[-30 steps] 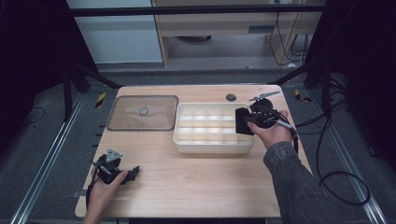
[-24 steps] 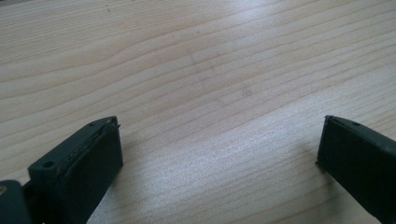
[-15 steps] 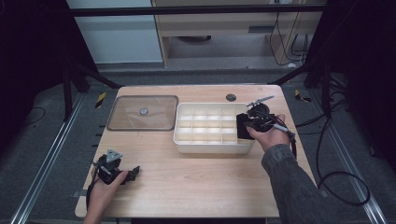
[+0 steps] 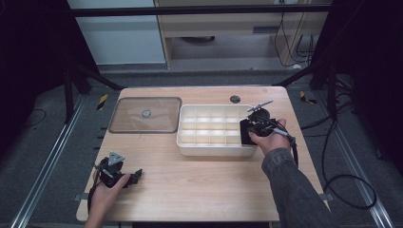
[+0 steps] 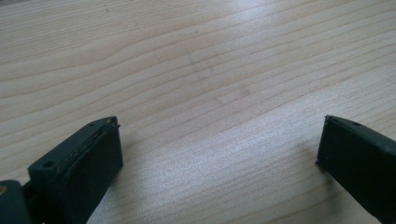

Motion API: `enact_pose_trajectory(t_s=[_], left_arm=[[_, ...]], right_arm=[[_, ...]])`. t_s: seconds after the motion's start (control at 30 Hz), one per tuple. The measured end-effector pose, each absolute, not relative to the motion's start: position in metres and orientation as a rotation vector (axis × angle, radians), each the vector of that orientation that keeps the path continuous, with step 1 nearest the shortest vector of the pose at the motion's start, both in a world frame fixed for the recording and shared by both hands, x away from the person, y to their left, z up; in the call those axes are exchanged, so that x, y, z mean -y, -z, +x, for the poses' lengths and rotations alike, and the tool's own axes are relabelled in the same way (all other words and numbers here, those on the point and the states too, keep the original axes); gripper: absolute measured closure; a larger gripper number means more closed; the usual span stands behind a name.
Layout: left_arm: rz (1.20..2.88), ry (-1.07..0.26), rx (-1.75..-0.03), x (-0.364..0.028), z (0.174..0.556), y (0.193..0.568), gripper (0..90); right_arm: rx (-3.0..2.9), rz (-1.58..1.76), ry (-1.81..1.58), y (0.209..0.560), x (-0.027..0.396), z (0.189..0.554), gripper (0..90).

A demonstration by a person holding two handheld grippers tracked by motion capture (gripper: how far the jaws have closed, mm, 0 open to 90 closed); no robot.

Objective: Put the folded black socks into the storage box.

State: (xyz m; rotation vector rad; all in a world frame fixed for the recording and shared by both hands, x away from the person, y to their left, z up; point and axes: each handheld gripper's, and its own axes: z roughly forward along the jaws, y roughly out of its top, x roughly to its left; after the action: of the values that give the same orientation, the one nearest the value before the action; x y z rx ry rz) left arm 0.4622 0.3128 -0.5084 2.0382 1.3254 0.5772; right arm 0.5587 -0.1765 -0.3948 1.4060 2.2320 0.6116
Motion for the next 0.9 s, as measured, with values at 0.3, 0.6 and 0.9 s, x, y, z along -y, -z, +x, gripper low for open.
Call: enact_pose_trajectory(t_s=[0.3, 0.6, 0.9], left_arm=[[2.032, -0.578, -1.329, -0.312, 0.462, 0.509, 0.0], [2.038, -0.578, -1.327, -0.312, 0.462, 0.508, 0.0], [2.042, -0.577, -1.322, -0.312, 0.463, 0.508, 0.0]], right_arm=[[-2.230, 1.400, -0.573, 0.397, 0.174, 0.561, 68.2], [-2.230, 1.399, -0.558, 0.410, 0.166, 0.555, 68.2], [-2.227, 1.407, -0.566, 0.416, 0.167, 0.554, 68.4]])
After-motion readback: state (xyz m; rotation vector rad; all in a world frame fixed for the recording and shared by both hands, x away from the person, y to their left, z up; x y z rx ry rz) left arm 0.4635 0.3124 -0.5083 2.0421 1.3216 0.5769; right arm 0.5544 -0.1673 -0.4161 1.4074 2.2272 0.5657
